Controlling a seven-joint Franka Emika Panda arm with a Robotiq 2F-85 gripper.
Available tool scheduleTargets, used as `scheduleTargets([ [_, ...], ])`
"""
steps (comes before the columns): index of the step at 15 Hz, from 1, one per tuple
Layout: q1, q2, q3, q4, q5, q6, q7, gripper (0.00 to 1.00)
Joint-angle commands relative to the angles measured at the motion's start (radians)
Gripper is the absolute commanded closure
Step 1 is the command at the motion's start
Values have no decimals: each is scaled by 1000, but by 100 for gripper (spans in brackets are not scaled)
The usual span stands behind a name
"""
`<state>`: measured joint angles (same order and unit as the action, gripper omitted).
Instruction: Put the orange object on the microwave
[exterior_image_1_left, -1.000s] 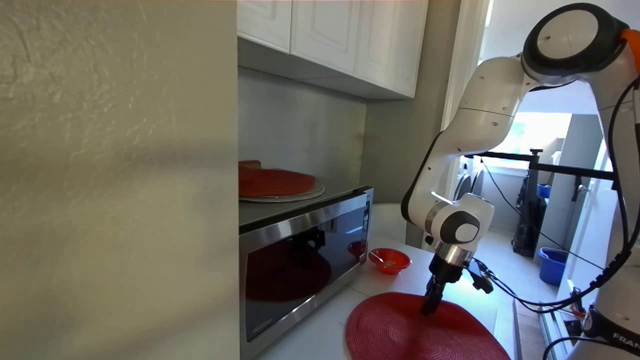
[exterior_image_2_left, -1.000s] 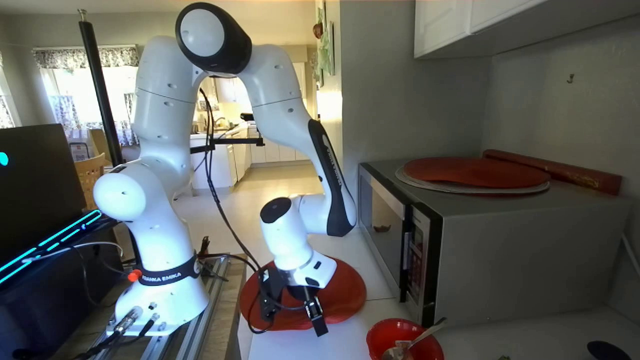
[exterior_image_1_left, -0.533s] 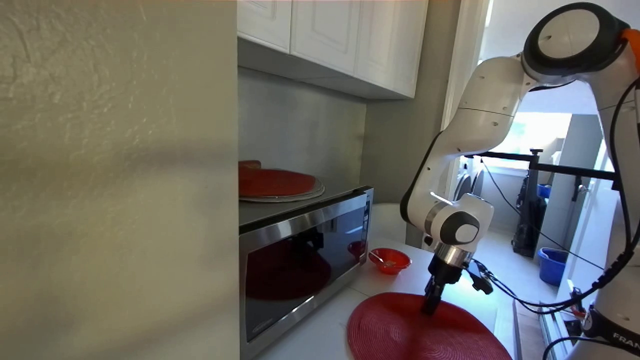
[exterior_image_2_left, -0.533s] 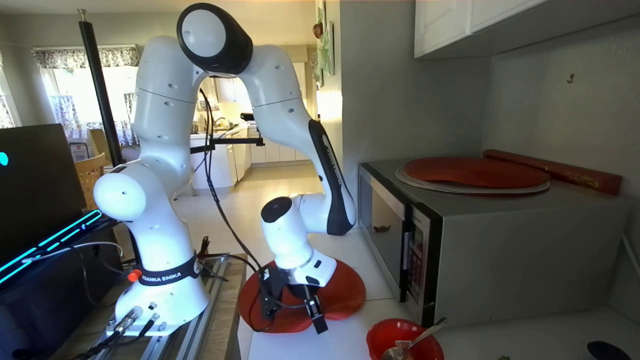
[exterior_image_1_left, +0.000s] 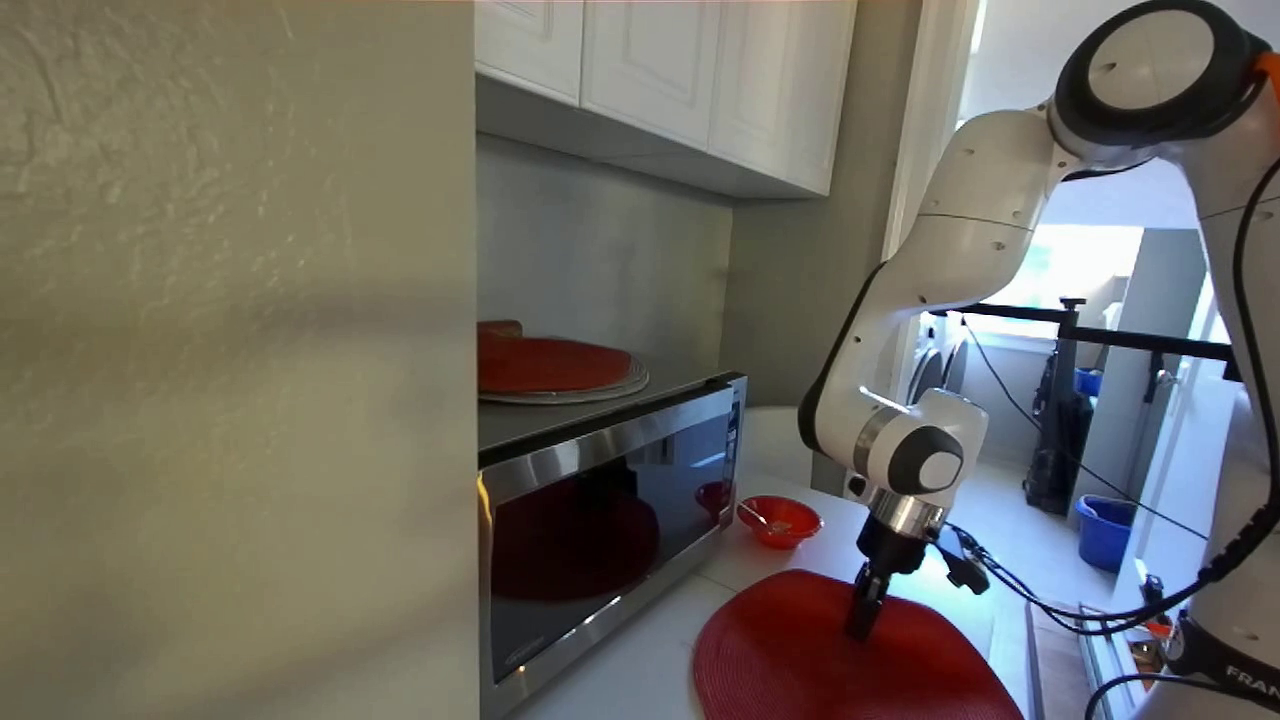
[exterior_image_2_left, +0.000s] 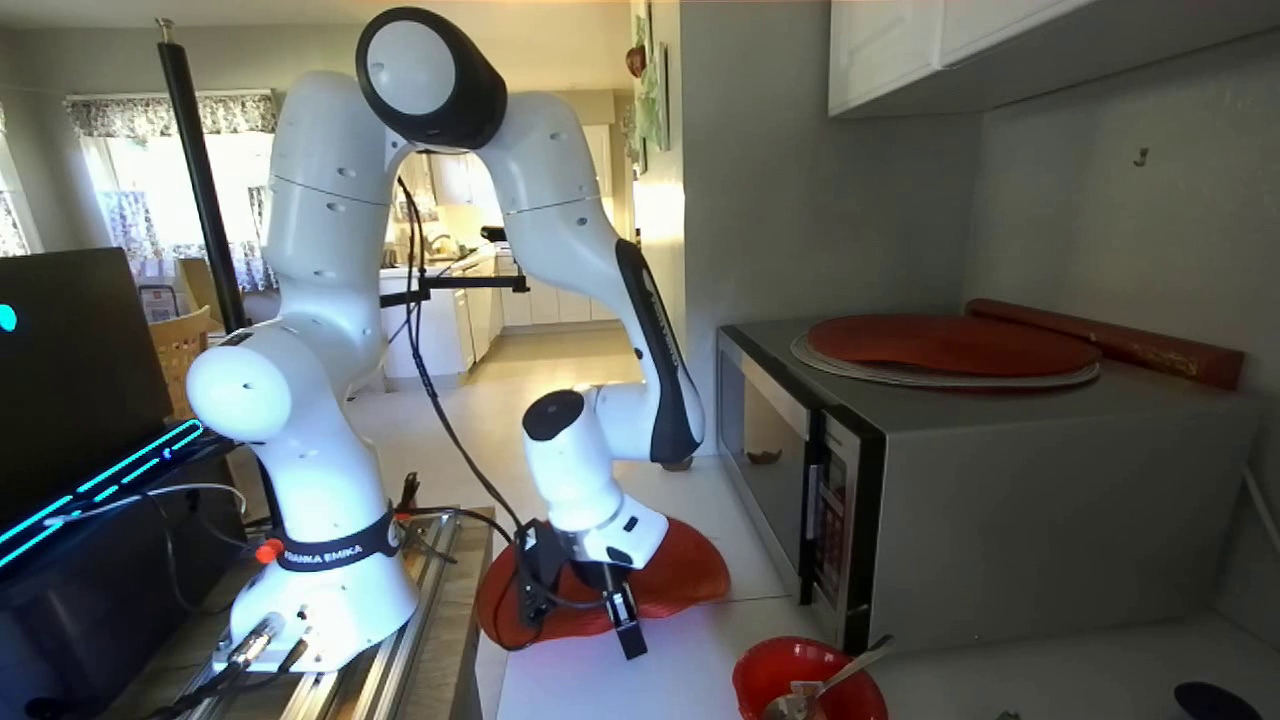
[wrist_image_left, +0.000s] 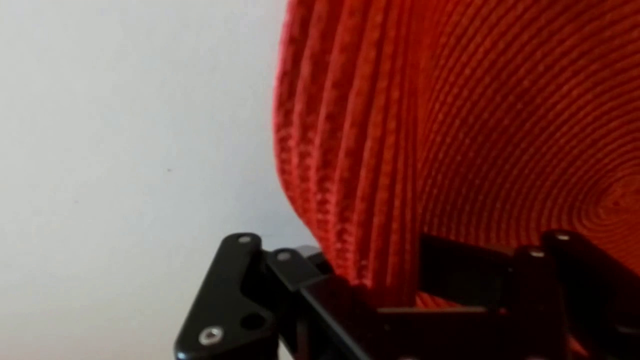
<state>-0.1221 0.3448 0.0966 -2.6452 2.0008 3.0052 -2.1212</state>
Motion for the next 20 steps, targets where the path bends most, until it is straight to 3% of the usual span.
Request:
scheduleTargets([
  [1,-34,-79,51,-72,-108,22,139,100],
  [3,-45,-125,83,-117,-193,27,252,100],
  [4,64,-159,-4,-149,-260,-5,348,100],
  [6,92,-216,-11,-196,-372,-13,479,100],
  [7,30,-135,52,-113,-369,10,469,100],
  [13,66,-179,43,-100,-634,-67,780,100],
  [14,106,-257,2,-166,-724,-105,879,100],
  [16,114,-189,-27,-98,-884,-149,1015,100],
  [18,121,-225,-53,-94,-1048,-213,1158,100],
  [19,122,-335,-60,-176,-1128,-257,1238,100],
  [20,116,-362,-72,-170,-1208,-304,1310,100],
])
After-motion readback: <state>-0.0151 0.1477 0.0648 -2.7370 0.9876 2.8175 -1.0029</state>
